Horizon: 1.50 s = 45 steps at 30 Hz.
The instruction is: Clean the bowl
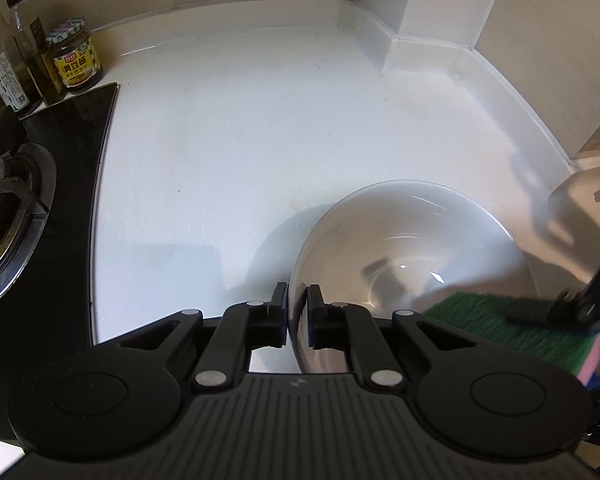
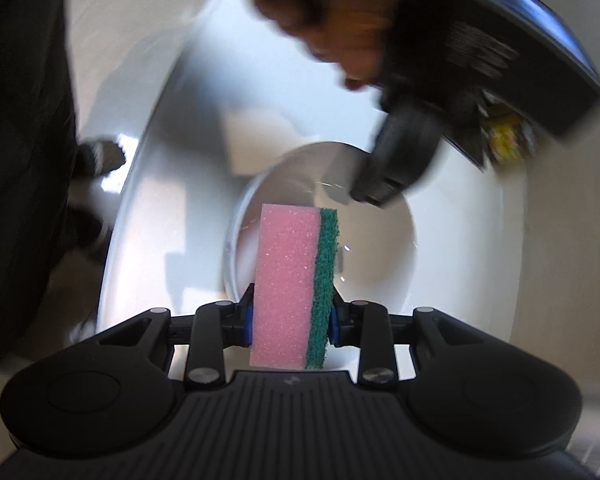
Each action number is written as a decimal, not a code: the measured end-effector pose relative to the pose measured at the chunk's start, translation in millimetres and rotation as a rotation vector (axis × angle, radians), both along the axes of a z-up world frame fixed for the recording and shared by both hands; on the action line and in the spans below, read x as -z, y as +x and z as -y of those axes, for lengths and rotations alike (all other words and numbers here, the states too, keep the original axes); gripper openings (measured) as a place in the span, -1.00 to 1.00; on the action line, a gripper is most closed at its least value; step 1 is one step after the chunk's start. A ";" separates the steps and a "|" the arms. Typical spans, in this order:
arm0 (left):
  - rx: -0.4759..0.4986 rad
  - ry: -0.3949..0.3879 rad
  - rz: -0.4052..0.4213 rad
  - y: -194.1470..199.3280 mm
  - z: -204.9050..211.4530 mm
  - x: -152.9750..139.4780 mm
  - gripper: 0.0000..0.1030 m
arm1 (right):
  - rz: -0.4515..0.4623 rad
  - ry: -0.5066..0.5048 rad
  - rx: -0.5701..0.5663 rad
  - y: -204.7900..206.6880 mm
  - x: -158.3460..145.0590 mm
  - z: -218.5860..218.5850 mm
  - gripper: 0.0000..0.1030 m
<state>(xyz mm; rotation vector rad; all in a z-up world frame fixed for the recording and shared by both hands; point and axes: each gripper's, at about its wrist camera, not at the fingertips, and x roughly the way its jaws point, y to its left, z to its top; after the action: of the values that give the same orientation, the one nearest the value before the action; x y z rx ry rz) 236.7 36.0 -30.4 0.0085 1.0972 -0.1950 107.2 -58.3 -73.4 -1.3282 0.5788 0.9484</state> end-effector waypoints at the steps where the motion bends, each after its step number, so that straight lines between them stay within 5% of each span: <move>1: 0.000 -0.001 0.001 -0.3 0.0 0.2 -0.85 | -0.003 0.061 0.068 3.0 -5.0 6.1 -0.46; 8: 0.022 0.028 0.020 -5.9 4.4 0.2 -0.85 | -0.062 0.631 0.643 25.5 -40.5 77.3 -0.46; 12: 0.034 0.047 0.031 -9.1 7.0 0.2 -0.85 | -0.176 0.785 0.915 39.3 -32.0 114.6 -0.46; 16: 0.047 0.065 0.042 -12.4 9.6 0.1 -0.85 | -0.410 0.879 1.105 57.0 -5.9 139.8 -0.46; 23: 0.046 0.049 0.043 -14.2 8.9 0.4 -0.85 | -0.580 0.812 1.142 92.6 22.9 134.0 -0.46; 45: 0.381 0.070 0.118 16.3 11.7 0.2 -0.85 | -0.545 0.502 1.137 126.9 13.4 91.4 -0.46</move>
<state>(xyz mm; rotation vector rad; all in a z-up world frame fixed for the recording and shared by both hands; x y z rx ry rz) 253.0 24.3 -30.6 0.2898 0.9763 -0.4917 234.1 -149.8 -86.9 -0.1402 1.2283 0.4091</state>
